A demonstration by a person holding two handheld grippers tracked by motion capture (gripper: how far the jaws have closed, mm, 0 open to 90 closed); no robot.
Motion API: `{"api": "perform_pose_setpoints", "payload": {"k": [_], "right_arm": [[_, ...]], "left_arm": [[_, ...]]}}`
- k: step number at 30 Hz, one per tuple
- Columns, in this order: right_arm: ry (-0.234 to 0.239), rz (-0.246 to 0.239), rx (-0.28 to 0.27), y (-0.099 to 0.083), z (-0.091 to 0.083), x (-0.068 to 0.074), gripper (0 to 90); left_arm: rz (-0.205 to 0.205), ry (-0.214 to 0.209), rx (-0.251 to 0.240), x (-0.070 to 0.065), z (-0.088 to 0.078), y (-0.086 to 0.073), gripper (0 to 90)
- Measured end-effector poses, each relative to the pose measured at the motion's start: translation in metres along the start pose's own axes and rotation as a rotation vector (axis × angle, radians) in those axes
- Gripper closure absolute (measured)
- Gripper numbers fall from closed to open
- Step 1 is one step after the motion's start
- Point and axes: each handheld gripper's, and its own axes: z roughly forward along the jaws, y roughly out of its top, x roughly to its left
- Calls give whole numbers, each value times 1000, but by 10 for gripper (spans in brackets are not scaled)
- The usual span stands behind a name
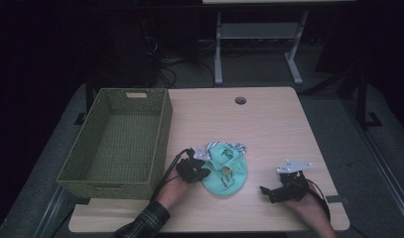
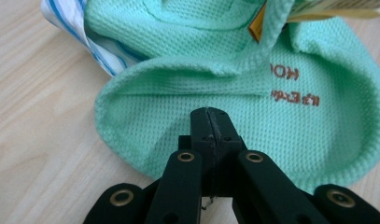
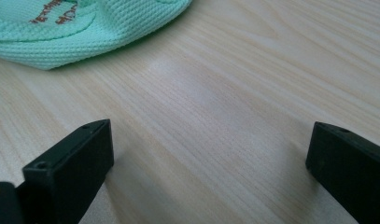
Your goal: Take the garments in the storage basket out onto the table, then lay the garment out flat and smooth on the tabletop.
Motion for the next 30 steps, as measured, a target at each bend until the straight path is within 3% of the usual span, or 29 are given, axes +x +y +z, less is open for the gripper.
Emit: {"api": "perform_pose_setpoints", "payload": {"k": [3,8,13,14,18,26,30], "right_arm": [[1,-16,8,3,-3,2,90],[2,-8,-36,16,-11,0,171],[27,8,-66,26,-15,-3,245],[41,4,-75,33,-15,-4,303],[56,-9,-93,45,-14,-7,391],[99,0,-97,70,1,-14,542],[130,14,-87,76,12,-20,594]], "left_arm": [[8,3,-4,-1,0,0,893],[40,28,7,-5,1,1,891],[37,19,3,-3,1,1,891],[34,14,3,-2,0,1,891],[24,-2,0,0,0,0,893],[-16,-32,-11,4,1,-1,894],[-13,-36,-5,5,0,-1,894]]}}
